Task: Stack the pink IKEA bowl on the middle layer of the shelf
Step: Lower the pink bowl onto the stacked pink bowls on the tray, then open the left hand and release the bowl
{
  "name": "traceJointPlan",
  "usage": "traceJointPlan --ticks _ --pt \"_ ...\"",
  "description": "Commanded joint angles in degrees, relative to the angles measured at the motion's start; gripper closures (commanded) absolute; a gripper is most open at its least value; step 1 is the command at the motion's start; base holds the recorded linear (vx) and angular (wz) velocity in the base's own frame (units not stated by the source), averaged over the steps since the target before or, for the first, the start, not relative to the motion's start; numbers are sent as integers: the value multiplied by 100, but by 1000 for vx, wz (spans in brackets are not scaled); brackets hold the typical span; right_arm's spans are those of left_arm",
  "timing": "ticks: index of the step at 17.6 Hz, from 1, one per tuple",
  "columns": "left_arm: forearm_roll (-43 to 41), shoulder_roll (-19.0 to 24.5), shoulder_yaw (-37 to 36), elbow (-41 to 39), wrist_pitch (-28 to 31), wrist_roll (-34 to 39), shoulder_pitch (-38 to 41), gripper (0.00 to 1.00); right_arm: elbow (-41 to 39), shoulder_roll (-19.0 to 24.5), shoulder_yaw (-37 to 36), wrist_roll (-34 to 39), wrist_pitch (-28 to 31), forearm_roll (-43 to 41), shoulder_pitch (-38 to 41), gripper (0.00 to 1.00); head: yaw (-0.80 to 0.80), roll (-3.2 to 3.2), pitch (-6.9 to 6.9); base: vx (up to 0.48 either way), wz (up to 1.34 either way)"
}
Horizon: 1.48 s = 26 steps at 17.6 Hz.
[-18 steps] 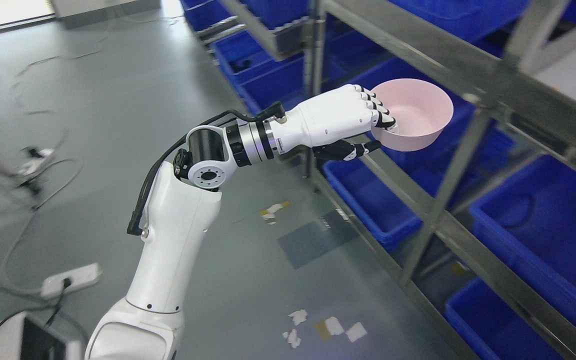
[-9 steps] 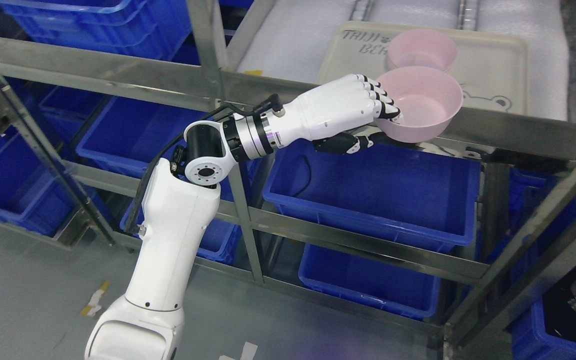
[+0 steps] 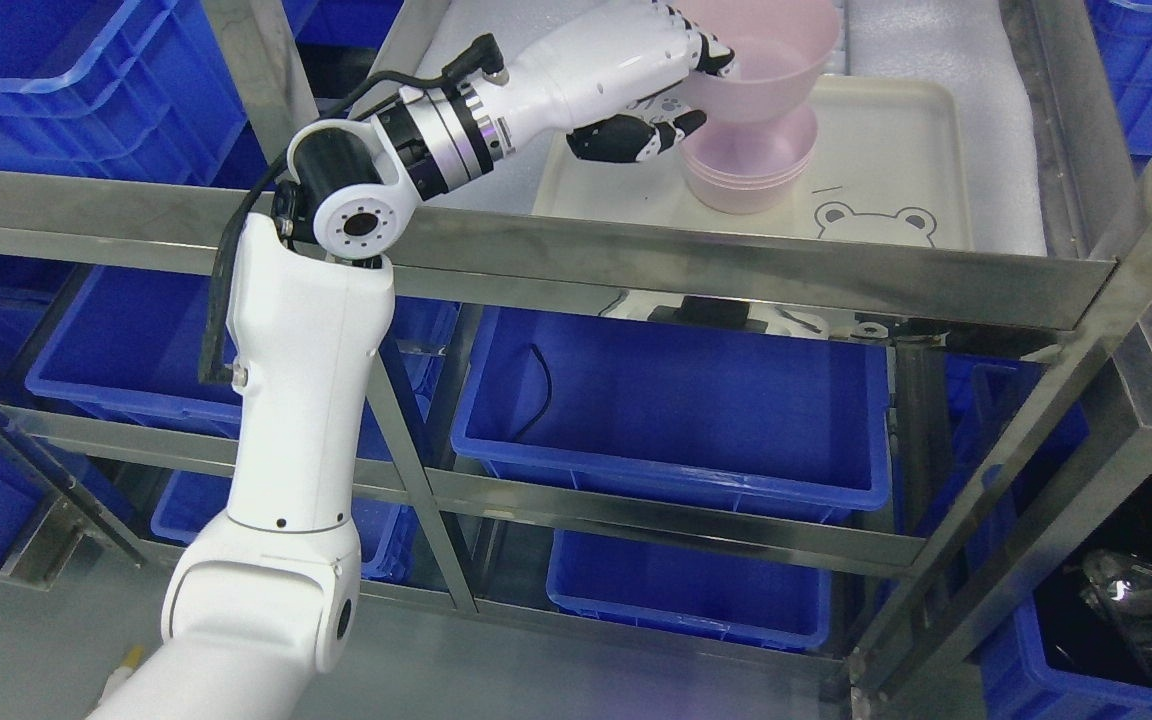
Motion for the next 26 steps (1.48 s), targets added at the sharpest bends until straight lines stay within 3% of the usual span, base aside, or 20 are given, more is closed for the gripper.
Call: traceJointPlan --ticks 1,6,15,19,21,22,26 --pt "-421 100 -202 789 175 -186 -496 94 -100 -100 0 -41 5 0 132 0 0 0 0 88 -147" --pt "-430 100 -379 632 184 -608 -241 94 -100 -100 0 -41 5 0 132 0 0 0 0 77 -119" --pt "-509 100 -572 842 193 -530 -232 92 -100 -100 0 -41 5 0 132 0 0 0 -1 19 -20" --pt "-483 100 -581 842 193 -486 -223 81 -100 -100 0 -41 5 0 132 0 0 0 -1 0 0" --pt "-483 100 -555 825 193 -494 -223 56 -100 -100 0 -41 5 0 132 0 0 0 -1 0 0" --pt "-474 100 -528 790 193 -520 -223 50 -100 -100 0 -41 5 0 132 0 0 0 -1 0 0" --pt "-448 100 -406 746 176 -617 -284 38 -100 -100 0 -41 5 0 132 0 0 0 -1 0 0"
